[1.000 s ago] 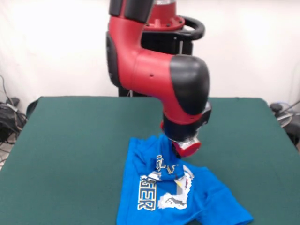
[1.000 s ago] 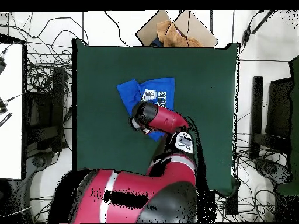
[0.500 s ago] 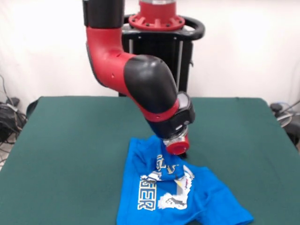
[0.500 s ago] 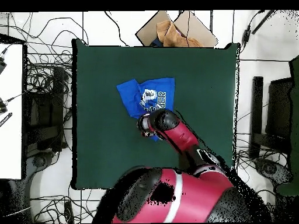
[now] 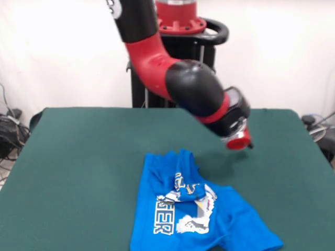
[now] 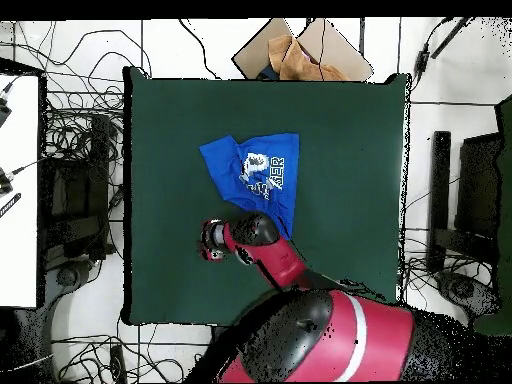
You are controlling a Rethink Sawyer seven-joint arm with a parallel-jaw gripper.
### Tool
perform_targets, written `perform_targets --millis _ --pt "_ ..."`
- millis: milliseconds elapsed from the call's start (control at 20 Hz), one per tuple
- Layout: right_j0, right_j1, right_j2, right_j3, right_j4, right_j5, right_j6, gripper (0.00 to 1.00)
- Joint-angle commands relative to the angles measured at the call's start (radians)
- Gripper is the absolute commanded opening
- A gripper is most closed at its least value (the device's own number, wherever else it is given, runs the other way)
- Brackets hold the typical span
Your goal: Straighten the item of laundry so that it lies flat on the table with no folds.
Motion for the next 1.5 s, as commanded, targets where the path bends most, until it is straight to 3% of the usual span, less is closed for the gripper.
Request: perform_targets --millis 50,200,550,700,800,1000,1300,1500 --pt "-0.023 -0.022 0.23 0.179 0.103 -0.119 0.158 0.0" --pt "0.038 -0.065 0.165 0.163 0.067 -0.139 0.201 0.0" --pt "0.442 -0.131 -0.49 -0.245 -0.167 0.05 0.214 0.0" --pt "0.557 -0.093 -0.669 -0.371 -0.226 0.054 0.217 0.0" --pt "0.611 -0.052 -0.748 -0.412 -0.222 -0.018 0.238 0.0" --pt "0.569 -0.078 -0.712 -0.424 -0.218 -0.059 0.197 0.0" --pt "0.473 -0.211 -0.619 -0.435 -0.222 0.106 0.103 0.0" --pt "0.406 -0.259 -0.563 -0.445 -0.233 0.151 0.057 0.0"
